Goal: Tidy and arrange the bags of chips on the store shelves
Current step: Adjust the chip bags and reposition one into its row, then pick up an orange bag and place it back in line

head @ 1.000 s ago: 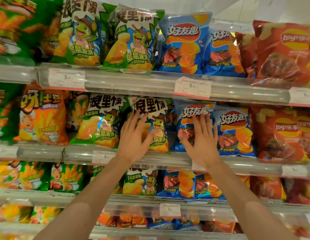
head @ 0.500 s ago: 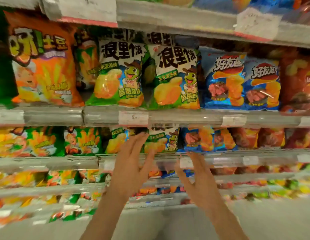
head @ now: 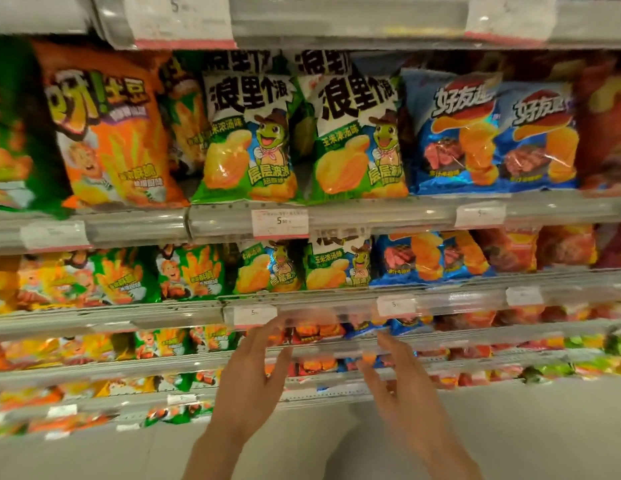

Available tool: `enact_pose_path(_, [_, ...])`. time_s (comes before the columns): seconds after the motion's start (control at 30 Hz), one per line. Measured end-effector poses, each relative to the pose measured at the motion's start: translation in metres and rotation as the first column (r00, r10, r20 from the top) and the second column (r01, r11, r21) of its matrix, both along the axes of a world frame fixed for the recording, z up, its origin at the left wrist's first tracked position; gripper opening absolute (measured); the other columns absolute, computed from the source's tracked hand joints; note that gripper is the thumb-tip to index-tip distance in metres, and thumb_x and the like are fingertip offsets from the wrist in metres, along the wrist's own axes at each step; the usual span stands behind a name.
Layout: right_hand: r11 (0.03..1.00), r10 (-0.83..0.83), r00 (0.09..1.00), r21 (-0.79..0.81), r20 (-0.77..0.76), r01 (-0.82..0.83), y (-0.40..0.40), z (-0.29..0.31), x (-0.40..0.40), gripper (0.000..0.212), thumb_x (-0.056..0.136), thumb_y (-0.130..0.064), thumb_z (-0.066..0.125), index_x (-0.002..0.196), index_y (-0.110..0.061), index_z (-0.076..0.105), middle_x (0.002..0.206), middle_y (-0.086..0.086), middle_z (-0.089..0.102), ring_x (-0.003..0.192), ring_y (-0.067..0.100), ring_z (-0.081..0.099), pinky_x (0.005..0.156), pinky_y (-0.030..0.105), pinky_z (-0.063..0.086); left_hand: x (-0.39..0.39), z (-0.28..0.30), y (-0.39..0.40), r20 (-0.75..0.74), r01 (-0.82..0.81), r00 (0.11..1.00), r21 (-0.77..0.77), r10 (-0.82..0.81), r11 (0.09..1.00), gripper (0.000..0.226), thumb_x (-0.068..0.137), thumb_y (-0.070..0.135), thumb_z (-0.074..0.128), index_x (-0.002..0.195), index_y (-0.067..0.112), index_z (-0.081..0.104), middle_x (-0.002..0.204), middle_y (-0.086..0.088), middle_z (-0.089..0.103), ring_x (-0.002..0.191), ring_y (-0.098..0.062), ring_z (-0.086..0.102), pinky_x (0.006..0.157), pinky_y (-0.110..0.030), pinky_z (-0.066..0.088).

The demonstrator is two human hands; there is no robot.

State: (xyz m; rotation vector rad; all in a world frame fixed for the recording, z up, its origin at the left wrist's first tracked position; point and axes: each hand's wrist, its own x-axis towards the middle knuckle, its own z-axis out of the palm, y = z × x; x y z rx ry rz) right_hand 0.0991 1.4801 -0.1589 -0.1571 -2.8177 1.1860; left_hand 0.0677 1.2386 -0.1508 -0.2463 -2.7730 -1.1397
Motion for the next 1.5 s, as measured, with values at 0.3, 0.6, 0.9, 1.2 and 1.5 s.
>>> enact_pose_path(0.3, [0.994,0.101,0.994,-0.053,0.034,-0.099,-0.054,0.004,-0.009,0.069,0.081,-0.062,0.046,0.142,-0.03,0.046,0.132,-0.007,0.055,0.107,0.008,0.06,0.09,0.033,0.052,0.013,0.022,-0.044,-0.015,-0.097,0.995,-0.032,0.097,0.995,0.049,0.094,0.059,0.04,0.141,0.049,0.033,0.126,0.021,0.054,0.108,0.0,0.057,0.087,-0.034,0.053])
enact_pose_path(0.6, [0.997,0.059,0.997,-0.042,-0.049,-0.061,-0.153,0.016,-0.019,0.052,0.091,-0.053,0.052,0.137,-0.029,0.051,0.135,-0.013,0.053,0.12,0.009,0.055,0.097,0.028,0.046,-0.007,0.042,-0.141,-0.057,-0.059,0.997,0.005,0.059,0.998,0.047,0.097,0.048,0.05,0.142,0.039,0.042,0.116,0.026,0.059,0.099,0.01,0.057,0.082,-0.029,0.053])
enact_pose_path(0.9, [0.999,-0.047,0.992,0.003,-0.118,0.047,-0.3,0.055,-0.026,0.047,0.095,-0.05,0.054,0.139,-0.034,0.046,0.119,-0.019,0.047,0.102,-0.005,0.052,0.088,0.021,0.04,-0.028,0.059,-0.288,-0.152,0.06,0.986,-0.036,-0.064,0.998,0.049,0.097,0.05,0.049,0.144,0.038,0.038,0.134,0.014,0.056,0.113,-0.006,0.058,0.089,-0.04,0.053])
enact_pose_path(1.2, [0.947,0.131,0.943,0.321,-0.307,-0.028,-0.329,0.135,-0.062,0.053,0.097,-0.054,0.046,0.143,-0.028,0.045,0.133,-0.008,0.054,0.116,0.017,0.06,0.091,0.028,0.048,-0.061,0.143,-0.347,-0.381,0.099,0.907,-0.215,-0.176,0.972,0.05,0.099,0.042,0.049,0.146,0.028,0.04,0.126,0.006,0.06,0.108,-0.015,0.061,0.079,-0.03,0.048])
enact_pose_path(1.5, [0.633,0.431,0.868,0.769,-0.248,-0.095,-0.295,0.242,-0.116,0.054,0.102,-0.05,0.039,0.147,-0.022,0.038,0.142,0.001,0.046,0.124,0.021,0.051,0.098,0.035,0.046,-0.112,0.234,-0.332,-0.464,0.03,0.788,-0.627,-0.404,0.779,0.053,0.097,0.04,0.05,0.145,0.023,0.038,0.124,-0.002,0.055,0.101,-0.024,0.061,0.066,-0.033,0.049])
